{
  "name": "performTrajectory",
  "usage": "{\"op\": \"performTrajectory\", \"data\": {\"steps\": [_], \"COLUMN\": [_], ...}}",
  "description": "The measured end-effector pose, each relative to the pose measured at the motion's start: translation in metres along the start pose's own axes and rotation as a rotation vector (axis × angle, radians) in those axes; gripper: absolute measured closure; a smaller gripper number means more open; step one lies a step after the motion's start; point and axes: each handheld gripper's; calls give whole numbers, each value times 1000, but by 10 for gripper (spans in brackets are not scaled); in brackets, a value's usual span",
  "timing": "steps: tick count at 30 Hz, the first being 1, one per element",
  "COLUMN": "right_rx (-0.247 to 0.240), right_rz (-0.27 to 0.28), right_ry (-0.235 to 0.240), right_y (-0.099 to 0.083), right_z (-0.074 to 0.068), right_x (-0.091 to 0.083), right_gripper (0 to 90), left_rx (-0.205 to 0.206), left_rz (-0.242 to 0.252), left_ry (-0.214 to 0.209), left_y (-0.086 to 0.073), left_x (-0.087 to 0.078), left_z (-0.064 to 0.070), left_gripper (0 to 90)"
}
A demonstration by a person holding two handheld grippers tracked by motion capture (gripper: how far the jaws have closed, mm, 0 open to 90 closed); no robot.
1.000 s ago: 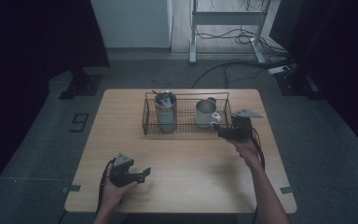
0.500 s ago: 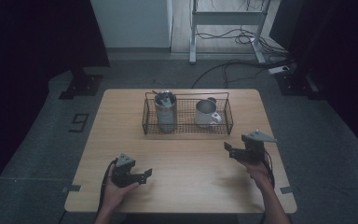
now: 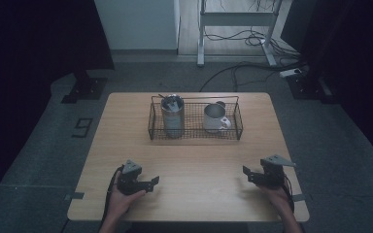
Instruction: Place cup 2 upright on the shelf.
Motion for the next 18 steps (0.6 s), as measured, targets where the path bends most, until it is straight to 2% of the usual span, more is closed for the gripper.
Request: {"op": "performTrajectory", "data": {"steps": [4,12,18], "right_rx": [-16,7,3], "right_rz": [-36,-39,-35], "right_ry": [-27,-25,-22], "right_y": [-8,-11,-11], "right_z": [2,5,4], "right_x": [1,3,3], "right_gripper": [145,146,145], "left_rx": [-2,-2,5], "left_rz": [-1,-4,-12], "left_ry": [0,0,0], "left_y": [0,-1,-1], "left_x": [0,1,3], "left_z": [-1,-1,0], "left_gripper": [136,136,136]}}
Point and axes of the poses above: each handheld gripper's, and its own axes: x roughly forward along the jaws, y roughly out of its top, z roughly to its right, and after that the axes turned 10 degrees about x, right-handed
